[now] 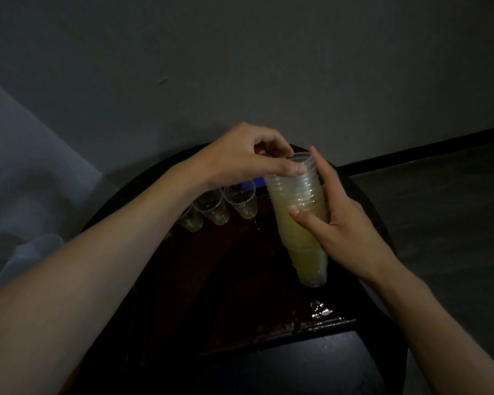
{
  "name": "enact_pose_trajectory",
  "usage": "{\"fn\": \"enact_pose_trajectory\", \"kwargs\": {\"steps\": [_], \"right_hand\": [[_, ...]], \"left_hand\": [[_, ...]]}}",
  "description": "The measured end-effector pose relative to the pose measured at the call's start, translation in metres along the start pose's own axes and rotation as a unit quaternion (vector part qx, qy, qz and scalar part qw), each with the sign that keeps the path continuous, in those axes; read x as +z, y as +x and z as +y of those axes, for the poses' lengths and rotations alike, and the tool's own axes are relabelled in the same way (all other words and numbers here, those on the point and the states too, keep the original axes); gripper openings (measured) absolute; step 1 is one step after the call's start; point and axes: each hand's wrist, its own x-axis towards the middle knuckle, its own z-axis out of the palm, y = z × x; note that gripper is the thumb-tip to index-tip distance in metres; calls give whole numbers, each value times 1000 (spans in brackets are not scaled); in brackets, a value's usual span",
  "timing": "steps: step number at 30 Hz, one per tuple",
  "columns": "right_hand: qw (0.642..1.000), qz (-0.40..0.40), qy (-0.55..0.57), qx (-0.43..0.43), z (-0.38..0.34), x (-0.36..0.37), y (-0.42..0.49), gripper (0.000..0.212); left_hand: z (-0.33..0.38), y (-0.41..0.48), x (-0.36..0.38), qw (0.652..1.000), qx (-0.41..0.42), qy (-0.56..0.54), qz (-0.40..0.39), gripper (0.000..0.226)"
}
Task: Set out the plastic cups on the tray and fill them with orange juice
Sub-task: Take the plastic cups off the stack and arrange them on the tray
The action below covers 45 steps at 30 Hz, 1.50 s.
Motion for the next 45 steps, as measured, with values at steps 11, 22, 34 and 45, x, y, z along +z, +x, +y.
{"fn": "enact_pose_trajectory", "kwargs": {"steps": [11, 22, 34, 45], "right_hand": [[1000, -3, -9, 8, 2, -2, -2, 88], [997, 62, 5, 44, 3, -27, -7, 87], [988, 144, 34, 38, 6, -40, -2, 80], [989, 139, 42, 40, 4, -41, -2, 80]], "left_hand": [[0, 1, -12, 996, 27, -31, 75, 49], [-50, 14, -4, 950, 40, -73, 300, 53], [-73, 26, 58, 980, -29, 151, 124, 70], [-91, 36, 68, 978, -65, 168, 107, 74]]}}
